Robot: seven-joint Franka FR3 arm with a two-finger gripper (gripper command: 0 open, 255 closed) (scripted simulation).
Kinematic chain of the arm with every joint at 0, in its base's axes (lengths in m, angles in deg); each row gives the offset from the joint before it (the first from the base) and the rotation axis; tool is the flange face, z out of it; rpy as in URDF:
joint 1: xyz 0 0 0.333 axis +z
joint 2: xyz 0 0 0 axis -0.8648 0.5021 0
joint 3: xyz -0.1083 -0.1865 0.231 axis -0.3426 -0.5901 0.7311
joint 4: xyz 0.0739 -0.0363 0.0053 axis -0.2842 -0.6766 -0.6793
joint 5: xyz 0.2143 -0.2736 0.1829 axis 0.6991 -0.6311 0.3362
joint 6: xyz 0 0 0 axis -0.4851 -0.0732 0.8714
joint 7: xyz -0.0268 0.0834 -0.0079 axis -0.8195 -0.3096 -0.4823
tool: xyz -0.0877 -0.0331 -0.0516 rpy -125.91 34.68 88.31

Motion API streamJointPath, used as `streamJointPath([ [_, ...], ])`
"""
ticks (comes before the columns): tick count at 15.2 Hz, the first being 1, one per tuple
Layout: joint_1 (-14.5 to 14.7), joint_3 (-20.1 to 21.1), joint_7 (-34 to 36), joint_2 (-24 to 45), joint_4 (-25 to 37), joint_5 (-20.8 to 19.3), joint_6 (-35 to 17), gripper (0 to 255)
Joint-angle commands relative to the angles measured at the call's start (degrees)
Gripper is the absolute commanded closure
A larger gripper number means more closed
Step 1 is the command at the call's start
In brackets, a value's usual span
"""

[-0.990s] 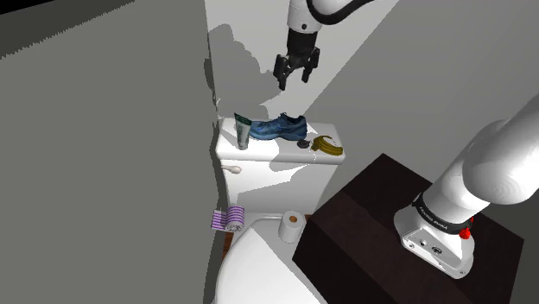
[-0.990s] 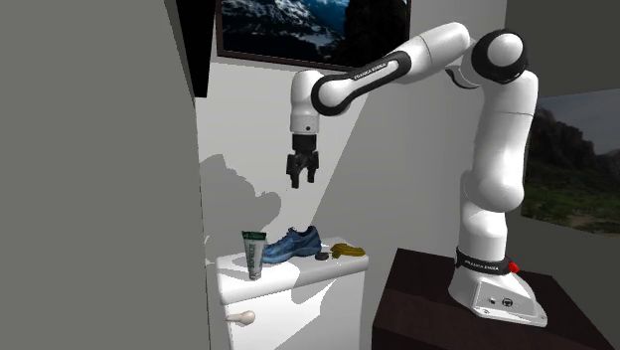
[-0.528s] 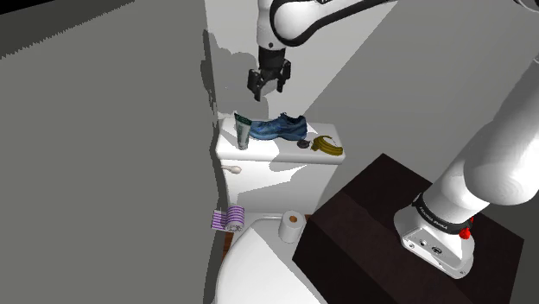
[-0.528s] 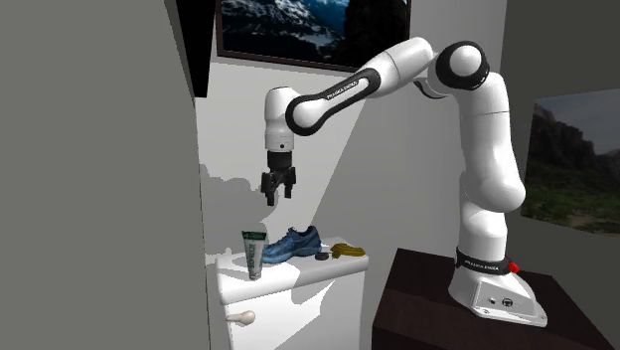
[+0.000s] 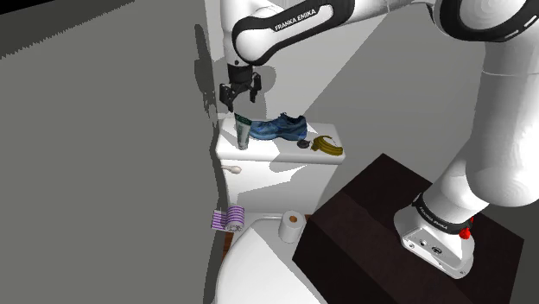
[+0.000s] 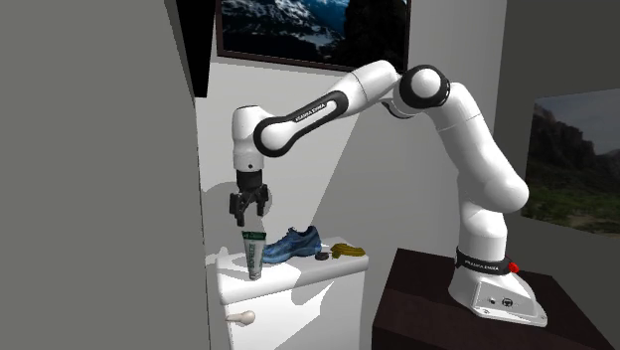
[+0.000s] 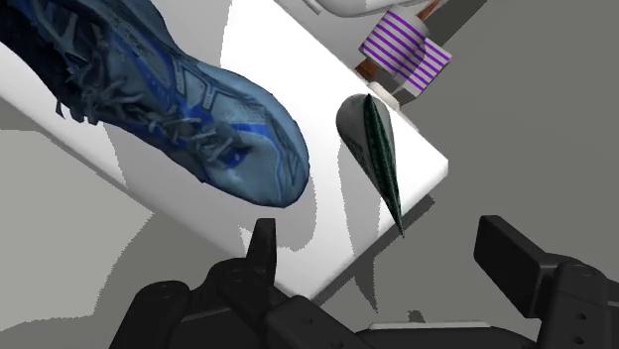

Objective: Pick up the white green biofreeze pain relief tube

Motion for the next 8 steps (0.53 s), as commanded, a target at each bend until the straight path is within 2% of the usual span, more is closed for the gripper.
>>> streamJointPath([
  [1, 1.4, -0.1, 0.6, 4.8, 5.5, -1.1, 0.9, 0],
  [8, 1.7, -0.5, 1.3, 7.1, 4.2, -1.8, -2.6, 0],
])
